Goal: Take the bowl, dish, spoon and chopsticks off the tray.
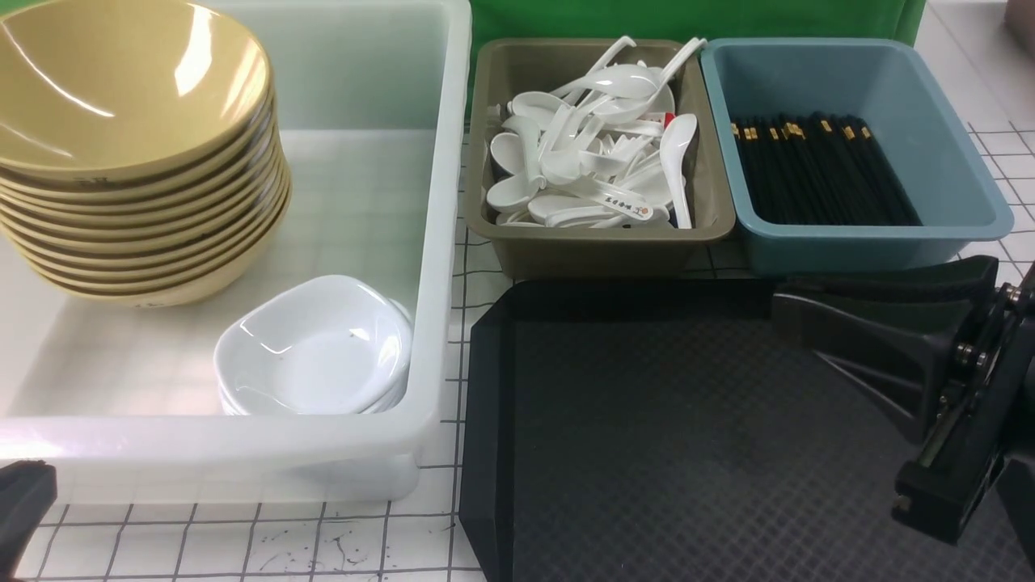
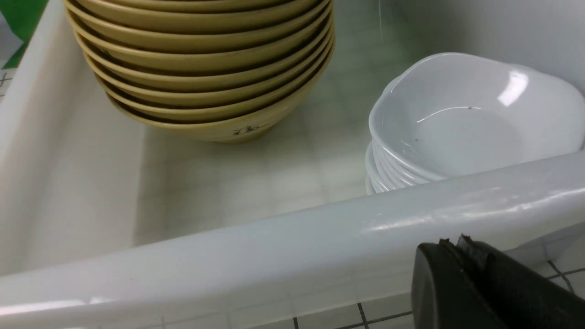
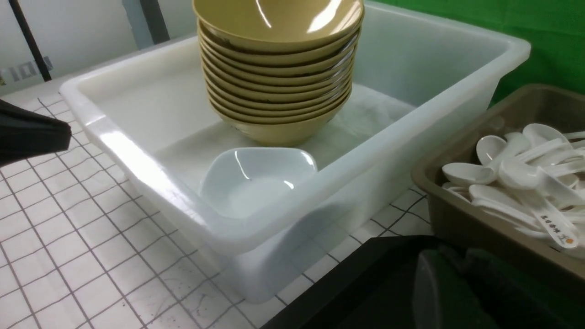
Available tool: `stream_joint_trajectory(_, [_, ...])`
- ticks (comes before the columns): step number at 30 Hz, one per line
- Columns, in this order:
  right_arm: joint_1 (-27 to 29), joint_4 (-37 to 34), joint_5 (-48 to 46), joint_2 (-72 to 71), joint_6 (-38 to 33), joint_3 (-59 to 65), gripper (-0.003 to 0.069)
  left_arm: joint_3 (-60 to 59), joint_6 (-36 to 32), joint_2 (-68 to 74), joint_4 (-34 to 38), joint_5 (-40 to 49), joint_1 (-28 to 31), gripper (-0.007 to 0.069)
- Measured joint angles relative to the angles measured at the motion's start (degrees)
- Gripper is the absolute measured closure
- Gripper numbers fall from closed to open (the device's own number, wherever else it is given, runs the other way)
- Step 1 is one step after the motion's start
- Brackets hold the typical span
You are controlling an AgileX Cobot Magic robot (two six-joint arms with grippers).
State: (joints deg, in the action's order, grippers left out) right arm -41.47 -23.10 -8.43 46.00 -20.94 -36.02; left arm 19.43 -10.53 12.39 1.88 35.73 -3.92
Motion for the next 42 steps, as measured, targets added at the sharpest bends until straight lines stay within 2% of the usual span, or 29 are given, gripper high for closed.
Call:
stream_joint_trajectory(4, [0.0,0.2,10.1,-3.5,0.1,7.2,0.0620,0.0,0.0,0.0,0.0,0.1,0.0,0.0638])
stream_joint_trajectory(8, [2.3,0.6,20.9,-11.0,0.6,17.3,0.0624,0.0,0.0,0.0,0.0,0.1,0.0,0.0638])
stream_joint_trajectory(13, [12.1,1.6,24.9,-23.0,4.3,29.2,0.0625,0.0,0.0,0.0,0.0,0.1,0.0,0.0638])
stream_joint_trajectory(16, [21.0,7.0,24.9,-30.4,7.0,35.7,0.0625,0.0,0.0,0.0,0.0,0.1,0.0,0.0638])
stream_joint_trajectory(20, [29.0,11.6,22.0,-35.8,11.6,37.5,0.0625,-0.1,0.0,0.0,0.0,0.1,0.0,0.0638])
stream_joint_trajectory(23, [37.1,17.4,12.5,-41.2,17.0,37.5,0.0625,-0.2,0.0,0.0,0.0,0.1,0.0,0.0638])
stream_joint_trajectory(25, [39.8,19.9,8.0,-43.7,19.5,37.5,0.0625,-0.2,0.0,0.0,0.0,0.1,0.0,0.0638])
stream_joint_trajectory(26, [42.4,22.2,2.8,-45.7,21.7,37.5,0.0625,-0.3,0.0,0.0,0.0,0.1,0.0,0.0638])
stream_joint_trajectory(28, [43.8,23.1,-1.6,-46.4,23.3,37.5,0.0625,-0.3,0.0,0.0,0.0,0.1,0.0,0.0638])
stream_joint_trajectory(35, [43.5,23.8,-9.2,-46.7,24.2,37.6,0.0625,-0.3,0.0,0.0,0.0,0.1,0.0,0.0638])
stream_joint_trajectory(42, [43.3,23.9,-9.4,-46.7,24.2,37.6,0.0625,-0.3,0.0,0.0,0.0,0.1,0.0,0.0638])
